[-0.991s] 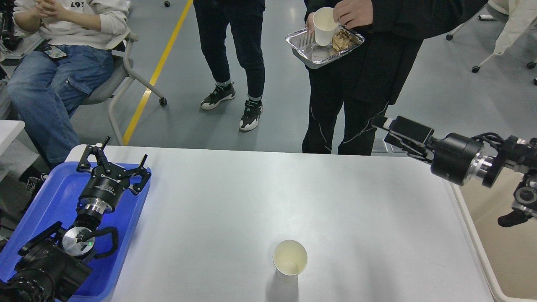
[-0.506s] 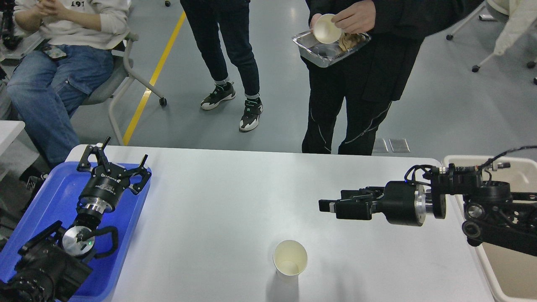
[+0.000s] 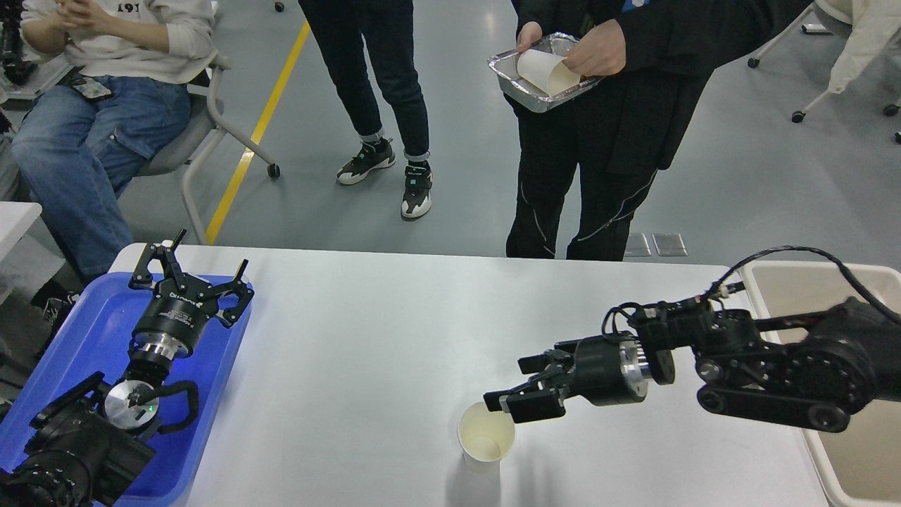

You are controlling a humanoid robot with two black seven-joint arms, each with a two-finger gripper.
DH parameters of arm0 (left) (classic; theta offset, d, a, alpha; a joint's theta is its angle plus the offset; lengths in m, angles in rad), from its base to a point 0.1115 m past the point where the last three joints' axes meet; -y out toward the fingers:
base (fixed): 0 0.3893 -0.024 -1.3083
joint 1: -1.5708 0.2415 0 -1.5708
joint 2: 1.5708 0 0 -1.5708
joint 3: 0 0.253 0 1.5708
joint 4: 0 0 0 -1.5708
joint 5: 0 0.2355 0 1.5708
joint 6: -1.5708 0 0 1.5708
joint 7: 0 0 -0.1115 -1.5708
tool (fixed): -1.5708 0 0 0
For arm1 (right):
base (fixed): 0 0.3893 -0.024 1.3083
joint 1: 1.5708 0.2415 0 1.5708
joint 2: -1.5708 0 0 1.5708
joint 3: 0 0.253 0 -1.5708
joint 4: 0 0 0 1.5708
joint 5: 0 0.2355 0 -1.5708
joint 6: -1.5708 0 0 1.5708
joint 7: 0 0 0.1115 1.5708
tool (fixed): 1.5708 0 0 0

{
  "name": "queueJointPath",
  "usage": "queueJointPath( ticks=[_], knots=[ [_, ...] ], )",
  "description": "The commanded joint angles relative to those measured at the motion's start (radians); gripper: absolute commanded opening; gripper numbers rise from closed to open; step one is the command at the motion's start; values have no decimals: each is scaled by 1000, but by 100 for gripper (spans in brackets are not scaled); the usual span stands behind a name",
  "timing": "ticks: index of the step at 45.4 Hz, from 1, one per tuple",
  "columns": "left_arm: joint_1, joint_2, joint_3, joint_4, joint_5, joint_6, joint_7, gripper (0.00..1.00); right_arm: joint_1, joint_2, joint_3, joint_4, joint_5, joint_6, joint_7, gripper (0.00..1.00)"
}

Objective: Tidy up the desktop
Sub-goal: 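Close the right gripper on the rim of the white paper cup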

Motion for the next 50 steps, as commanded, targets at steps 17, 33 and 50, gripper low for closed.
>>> queueJointPath(
  ticks=[17,33,50],
  knots=[
    [1,0,0,-1,1,0,1,100,-67,209,-144,-271,-46,-116,-4,100],
    [1,0,0,-1,1,0,1,100,-135,183,-164,-279,-109,-213,-3,98],
    [1,0,0,1,1,0,1,100,-132,178,-153,-280,-94,-213,2,28]
  ],
)
